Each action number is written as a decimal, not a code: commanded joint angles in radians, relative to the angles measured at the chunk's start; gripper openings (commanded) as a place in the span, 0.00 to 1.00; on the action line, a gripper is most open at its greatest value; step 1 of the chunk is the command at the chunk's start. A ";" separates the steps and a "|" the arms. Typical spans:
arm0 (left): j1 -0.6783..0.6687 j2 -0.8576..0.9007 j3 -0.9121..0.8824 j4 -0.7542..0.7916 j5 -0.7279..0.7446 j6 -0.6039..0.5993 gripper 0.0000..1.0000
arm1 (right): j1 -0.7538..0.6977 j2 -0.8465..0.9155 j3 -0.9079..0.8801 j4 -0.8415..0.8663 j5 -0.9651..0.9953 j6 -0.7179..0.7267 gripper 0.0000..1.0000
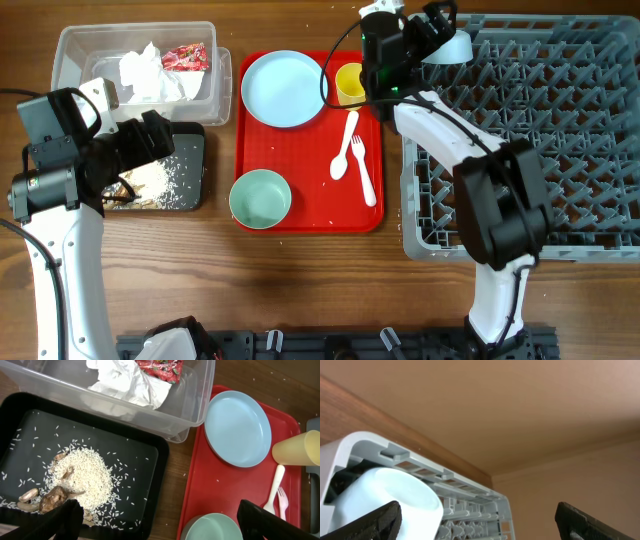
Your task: Sort waste into correct bins and load items into the dishwasher rack
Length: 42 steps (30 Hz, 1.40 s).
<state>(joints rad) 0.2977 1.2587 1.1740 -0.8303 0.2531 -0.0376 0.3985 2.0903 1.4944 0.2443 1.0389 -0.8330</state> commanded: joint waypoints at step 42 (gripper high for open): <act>0.006 -0.002 0.008 0.002 0.008 0.019 1.00 | 0.008 -0.638 0.102 -1.033 -0.209 1.156 0.04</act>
<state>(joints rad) 0.2977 1.2587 1.1740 -0.8307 0.2531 -0.0376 0.4259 1.4502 1.6012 -0.7891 0.7204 0.3649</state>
